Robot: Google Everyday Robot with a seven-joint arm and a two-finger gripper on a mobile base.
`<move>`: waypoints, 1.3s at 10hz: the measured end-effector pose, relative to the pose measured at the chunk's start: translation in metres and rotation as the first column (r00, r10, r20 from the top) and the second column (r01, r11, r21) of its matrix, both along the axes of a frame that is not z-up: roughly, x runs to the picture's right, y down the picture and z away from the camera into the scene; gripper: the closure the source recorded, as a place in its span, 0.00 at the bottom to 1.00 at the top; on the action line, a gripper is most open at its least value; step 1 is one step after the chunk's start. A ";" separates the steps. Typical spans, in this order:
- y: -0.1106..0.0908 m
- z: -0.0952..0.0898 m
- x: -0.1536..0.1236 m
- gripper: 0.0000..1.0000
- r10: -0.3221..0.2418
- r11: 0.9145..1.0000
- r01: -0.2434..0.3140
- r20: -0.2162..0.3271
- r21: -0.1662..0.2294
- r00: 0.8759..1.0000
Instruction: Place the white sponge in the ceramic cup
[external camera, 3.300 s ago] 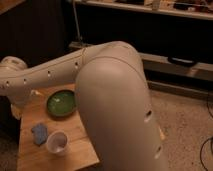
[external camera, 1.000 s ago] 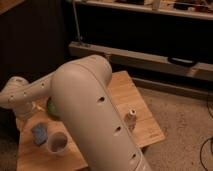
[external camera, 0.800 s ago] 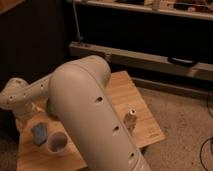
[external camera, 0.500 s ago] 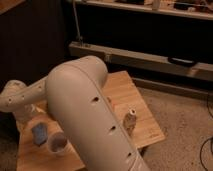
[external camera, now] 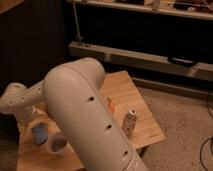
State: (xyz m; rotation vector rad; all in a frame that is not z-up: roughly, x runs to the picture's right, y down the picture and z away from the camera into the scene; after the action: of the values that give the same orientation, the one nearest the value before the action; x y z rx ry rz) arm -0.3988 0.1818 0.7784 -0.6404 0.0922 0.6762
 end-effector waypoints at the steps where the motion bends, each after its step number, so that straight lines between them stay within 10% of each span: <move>1: 0.002 0.001 -0.001 0.20 0.001 1.000 -0.001 0.009 -0.005 1.000; 13: 0.015 0.009 -0.007 0.20 -0.020 1.000 0.021 0.056 -0.006 0.998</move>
State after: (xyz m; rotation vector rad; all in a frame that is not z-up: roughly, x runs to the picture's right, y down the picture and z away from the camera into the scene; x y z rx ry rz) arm -0.4061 0.1967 0.7872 -0.6641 0.0488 0.6380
